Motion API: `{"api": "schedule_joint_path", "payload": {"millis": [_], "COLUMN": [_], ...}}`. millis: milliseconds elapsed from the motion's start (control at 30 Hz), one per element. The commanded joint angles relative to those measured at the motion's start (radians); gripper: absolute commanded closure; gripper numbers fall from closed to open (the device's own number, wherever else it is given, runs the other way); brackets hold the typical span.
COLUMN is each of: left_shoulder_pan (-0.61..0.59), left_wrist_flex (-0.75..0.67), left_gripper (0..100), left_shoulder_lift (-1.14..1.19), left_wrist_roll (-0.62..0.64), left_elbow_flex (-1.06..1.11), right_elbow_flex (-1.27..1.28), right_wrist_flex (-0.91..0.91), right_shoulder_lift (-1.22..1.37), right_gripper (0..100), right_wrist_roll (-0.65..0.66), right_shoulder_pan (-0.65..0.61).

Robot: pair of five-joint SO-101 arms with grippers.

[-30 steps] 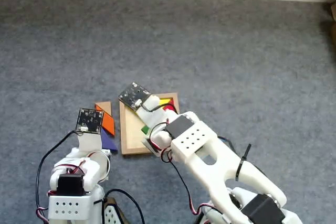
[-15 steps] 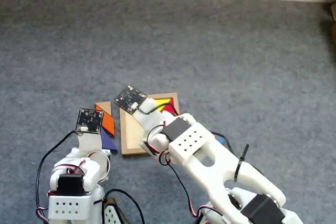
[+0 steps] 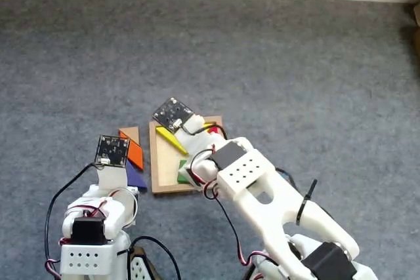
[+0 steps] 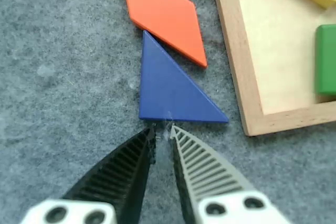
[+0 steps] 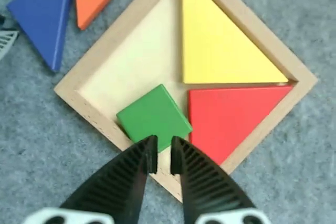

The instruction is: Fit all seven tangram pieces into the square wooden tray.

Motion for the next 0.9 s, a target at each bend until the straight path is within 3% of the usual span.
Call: {"api": "schedule_joint_path", "payload": {"millis": [0,167,500,867], "left_shoulder_pan": [0.001,0.001,0.001,0.001], "left_wrist_flex": [0.003,0.003,0.003,0.003], "left_gripper": [93,93,93,93], "left_shoulder_lift": [-0.047,-0.047,-0.047,-0.047], "left_wrist_roll": [0.005,0.005,0.005,0.005], "left_elbow_flex": [0.021,0.021,0.021,0.021], "right_elbow_flex": [-0.015,-0.019,-0.022,-0.030], "right_wrist_flex": [-0.021,-0.016,-0.050,-0.070], "right_shoulder_lift": [0.035,0.174,0.194,0.021], "right_gripper": [97.2,97.5,97.5,97.2], "right_wrist_roll": [-0.008,-0.009,-0.009,-0.011], "right_shoulder_pan": [0.016,0.019,-0.012,-0.010]}}
